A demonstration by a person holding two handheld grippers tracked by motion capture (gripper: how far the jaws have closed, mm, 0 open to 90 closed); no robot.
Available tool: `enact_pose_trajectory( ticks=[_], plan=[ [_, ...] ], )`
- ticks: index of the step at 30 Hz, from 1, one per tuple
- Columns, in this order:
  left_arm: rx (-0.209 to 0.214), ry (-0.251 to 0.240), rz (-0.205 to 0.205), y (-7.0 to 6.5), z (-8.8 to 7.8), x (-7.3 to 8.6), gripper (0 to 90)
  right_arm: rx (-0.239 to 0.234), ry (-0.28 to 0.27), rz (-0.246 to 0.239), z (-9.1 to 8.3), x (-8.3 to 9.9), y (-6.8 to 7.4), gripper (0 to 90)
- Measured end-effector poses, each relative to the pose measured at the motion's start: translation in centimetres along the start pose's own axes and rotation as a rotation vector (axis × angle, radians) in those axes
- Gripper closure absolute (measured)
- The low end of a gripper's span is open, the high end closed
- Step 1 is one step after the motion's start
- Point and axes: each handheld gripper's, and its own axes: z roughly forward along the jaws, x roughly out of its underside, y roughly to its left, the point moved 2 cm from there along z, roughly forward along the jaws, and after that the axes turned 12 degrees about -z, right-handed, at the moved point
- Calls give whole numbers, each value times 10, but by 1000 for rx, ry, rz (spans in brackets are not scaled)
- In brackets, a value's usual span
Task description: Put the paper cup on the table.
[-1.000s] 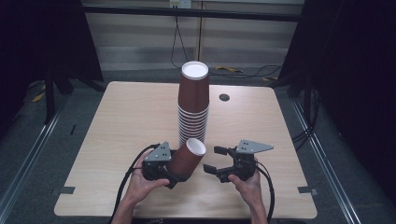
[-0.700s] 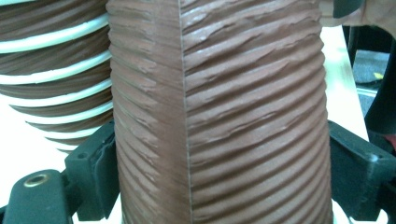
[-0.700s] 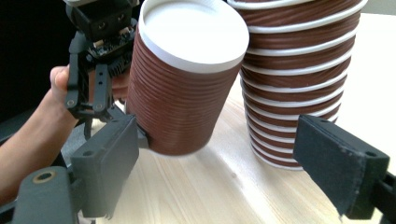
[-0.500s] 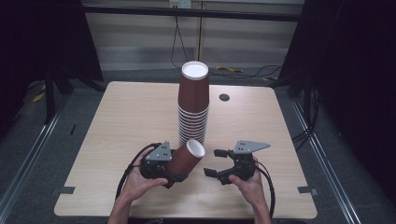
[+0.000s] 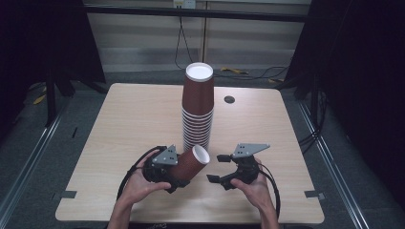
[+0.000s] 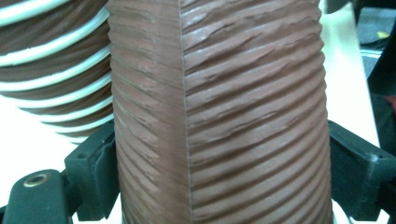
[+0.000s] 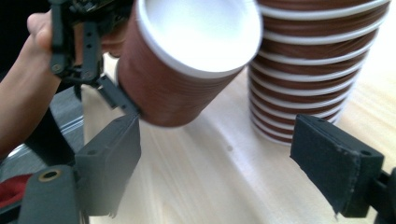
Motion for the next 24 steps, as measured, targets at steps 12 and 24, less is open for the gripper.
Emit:
enact_pose_trajectory(
  ticks=[12,24],
  plan=[
    [-9,81,52,-3,4,-3,125,-39,61,-54,4,0,3,136],
    [-40,155,105,-8,5,-6,124,-22,118,-90,6,2,2,135]
  ],
)
